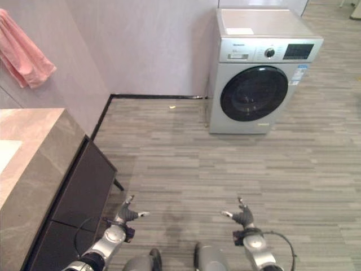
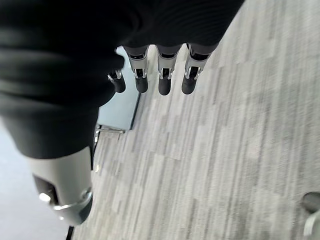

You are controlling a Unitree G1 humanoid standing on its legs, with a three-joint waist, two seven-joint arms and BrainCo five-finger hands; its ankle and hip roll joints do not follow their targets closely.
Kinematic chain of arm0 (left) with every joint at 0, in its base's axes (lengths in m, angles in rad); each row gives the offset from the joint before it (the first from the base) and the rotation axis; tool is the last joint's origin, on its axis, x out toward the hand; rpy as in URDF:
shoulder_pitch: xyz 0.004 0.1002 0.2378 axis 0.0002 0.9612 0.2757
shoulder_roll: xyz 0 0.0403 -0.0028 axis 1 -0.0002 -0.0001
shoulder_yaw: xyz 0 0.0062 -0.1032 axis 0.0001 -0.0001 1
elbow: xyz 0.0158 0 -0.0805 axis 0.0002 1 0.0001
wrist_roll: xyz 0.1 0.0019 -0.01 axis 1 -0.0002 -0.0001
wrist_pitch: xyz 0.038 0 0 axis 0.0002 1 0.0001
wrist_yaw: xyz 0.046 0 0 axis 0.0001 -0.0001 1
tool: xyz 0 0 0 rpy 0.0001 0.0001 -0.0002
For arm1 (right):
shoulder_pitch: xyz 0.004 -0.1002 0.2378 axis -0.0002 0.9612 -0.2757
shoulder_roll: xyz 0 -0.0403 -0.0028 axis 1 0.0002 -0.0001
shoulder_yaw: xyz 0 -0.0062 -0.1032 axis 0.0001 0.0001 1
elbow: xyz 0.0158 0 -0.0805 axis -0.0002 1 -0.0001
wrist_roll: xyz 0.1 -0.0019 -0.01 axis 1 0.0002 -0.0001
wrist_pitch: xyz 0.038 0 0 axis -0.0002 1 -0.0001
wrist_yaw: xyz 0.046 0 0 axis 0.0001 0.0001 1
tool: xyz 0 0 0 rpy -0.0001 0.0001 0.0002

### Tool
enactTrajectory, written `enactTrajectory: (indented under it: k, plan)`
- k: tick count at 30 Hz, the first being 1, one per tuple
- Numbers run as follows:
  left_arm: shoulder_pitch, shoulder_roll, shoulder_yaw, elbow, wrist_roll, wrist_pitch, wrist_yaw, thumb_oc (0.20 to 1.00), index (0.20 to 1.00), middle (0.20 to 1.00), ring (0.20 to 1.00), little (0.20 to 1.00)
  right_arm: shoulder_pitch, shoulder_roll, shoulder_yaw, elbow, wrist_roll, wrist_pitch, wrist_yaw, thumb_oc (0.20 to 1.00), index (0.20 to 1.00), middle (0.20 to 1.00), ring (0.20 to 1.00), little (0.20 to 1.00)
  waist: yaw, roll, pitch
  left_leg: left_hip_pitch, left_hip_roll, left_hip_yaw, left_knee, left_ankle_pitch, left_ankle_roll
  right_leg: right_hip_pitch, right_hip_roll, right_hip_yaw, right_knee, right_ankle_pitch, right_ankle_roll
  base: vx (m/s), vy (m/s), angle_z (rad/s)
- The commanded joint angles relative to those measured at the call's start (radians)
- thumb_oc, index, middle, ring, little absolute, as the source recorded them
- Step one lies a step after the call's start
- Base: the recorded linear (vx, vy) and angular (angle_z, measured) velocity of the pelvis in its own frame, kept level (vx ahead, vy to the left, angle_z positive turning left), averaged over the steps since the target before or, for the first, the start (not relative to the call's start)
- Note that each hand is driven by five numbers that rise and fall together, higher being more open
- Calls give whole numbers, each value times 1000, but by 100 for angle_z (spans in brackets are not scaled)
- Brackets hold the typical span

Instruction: Put brush and paste in cup on sink, flatten towel.

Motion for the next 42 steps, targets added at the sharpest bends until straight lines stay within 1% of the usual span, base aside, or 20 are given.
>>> enactTrajectory:
  k: [1,2,4,8,12,13,17,19,20,21,23,24,27,28,29,31,34,38,40,42]
  plan:
    - [-52,1,-26,-3,-31,-27,15,1000,1000,1000,1000,1000,-33,-41,-12,-37,-27,-23,-22,1000,1000,1000,1000,1000,11,-41,25,-47,-59,-10,196,73,28,168,-15,23,-262,138,55,105,-81,32]
    - [-52,1,-26,-2,-31,-27,15,1000,1000,1000,1000,1000,-33,-41,-12,-37,-27,-23,-22,1000,1000,1000,1000,1000,10,-41,25,-46,-60,-10,195,73,28,169,-15,22,-263,138,55,187,-24,37]
    - [-47,3,-20,18,-16,-27,21,1000,1000,1000,1000,1000,-25,-40,-22,-19,-39,-24,-36,1000,1000,1000,1000,1000,19,-32,14,-94,-65,-14,8,75,50,195,-19,28,-325,143,69,246,58,21]
    - [-43,8,-36,42,57,-34,43,1000,1000,1000,1000,1000,-27,-33,-18,4,-61,-33,-52,1000,1000,1000,1000,1000,38,-7,12,-103,-40,-21,-262,220,20,240,-11,50,-386,147,88,253,115,6]
    - [-31,8,-38,54,78,-33,43,1000,1000,1000,1000,1000,-31,-29,-11,15,-68,-27,-41,1000,1000,1000,1000,1000,48,7,-1,-90,-25,17,-318,260,10,284,-24,69,-429,150,107,317,165,-26]
    - [-14,24,-43,51,115,-27,55,1000,1000,1000,1000,1000,-38,-18,4,13,-77,-22,-30,1000,1000,1000,1000,1000,65,7,-17,-89,-49,-24,-284,232,31,304,-32,100,-397,117,111,366,192,-38]
    - [8,69,-89,-3,207,-25,44,1000,1000,1000,1000,1000,-34,-18,11,1,-111,-21,-5,1000,1000,1000,1000,1000,79,-11,-22,-115,-95,-16,-200,173,67,305,-71,107,-289,98,132,352,196,-45]
    - [37,104,-100,-39,249,-25,36,1000,1000,1000,1000,1000,-14,-30,-1,-21,-123,-23,11,1000,1000,1000,1000,1000,83,-25,-25,-97,-138,-4,-167,119,107,260,-108,110,-137,208,167,360,295,-6]
    - [50,123,-76,-43,225,-21,29,1000,1000,1000,1000,1000,-16,-38,-2,-49,-139,-16,13,1000,1000,1000,1000,1000,72,-20,1,-53,-166,-6,-155,78,144,164,-140,115,67,358,168,379,392,3]
    - [54,125,-48,-45,192,-19,31,1000,1000,1000,1000,1000,-23,-44,2,-70,-158,-13,11,1000,1000,1000,1000,1000,68,-8,18,-37,-162,3,-154,68,158,119,-146,99,135,406,166,372,383,13]
    - [68,118,-21,-43,157,-16,23,1000,1000,1000,1000,1000,-10,-57,-7,-122,-172,-8,7,1000,1000,1000,1000,1000,40,5,40,13,-170,-5,-171,53,168,35,-95,119,224,368,171,327,199,13]
    - [67,119,-34,-32,180,-20,21,1000,1000,1000,1000,1000,3,-60,-20,-132,-160,-16,11,1000,1000,1000,1000,1000,19,7,52,38,-178,-22,-185,49,166,-24,-42,147,207,318,163,327,137,-5]
    - [58,108,-58,-4,224,-19,27,1000,1000,1000,1000,1000,25,-62,-38,-134,-141,-28,16,1000,1000,1000,1000,1000,10,0,49,88,-184,-8,-211,18,154,-77,-87,80,2,248,145,293,60,3]
    - [58,107,-59,-3,224,-19,27,1000,1000,1000,1000,1000,25,-62,-38,-134,-141,-28,16,1000,1000,1000,1000,1000,4,2,52,91,-183,-14,-211,17,153,-69,-88,74,-2,247,145,402,-102,14]
    - [40,90,-57,25,218,-24,24,1000,1000,1000,1000,1000,28,-69,-33,-108,-153,-31,11,1000,1000,1000,1000,1000,-20,-14,54,121,-212,-47,-199,-17,136,-106,-69,126,-213,280,162,442,-141,23]
    - [25,78,-54,51,240,-26,36,1000,1000,1000,1000,1000,23,-74,-20,-84,-181,-26,9,1000,1000,1000,1000,1000,-33,-26,57,161,-214,-62,-185,-44,119,-115,-89,148,-368,333,185,517,-177,53]
    - [28,66,-72,63,265,-20,41,1000,1000,1000,1000,1000,28,-64,-11,-67,-191,-20,11,1000,1000,1000,1000,1000,-28,-42,49,185,-212,-76,-185,-49,108,-75,-76,158,-379,354,186,289,-152,75]
    - [10,43,-82,97,277,-13,54,1000,1000,1000,1000,1000,26,-65,-1,-27,-186,-19,12,1000,1000,1000,1000,1000,-17,-36,9,177,-182,-102,-197,19,65,-27,-56,140,-418,360,160,229,-198,39]
    - [-17,35,-95,90,266,-12,54,1000,1000,1000,1000,1000,7,-85,16,-11,-200,-13,7,1000,1000,1000,1000,1000,-9,-40,19,90,-176,-126,-3,80,23,23,-58,102,-433,336,132,232,-255,34]
    - [-26,38,-106,82,273,-10,59,1000,1000,1000,1000,1000,-2,-94,17,-7,-206,-12,1,1000,1000,1000,1000,1000,-6,-42,33,51,-177,-138,65,94,13,37,-61,88,-428,325,122,99,-117,36]
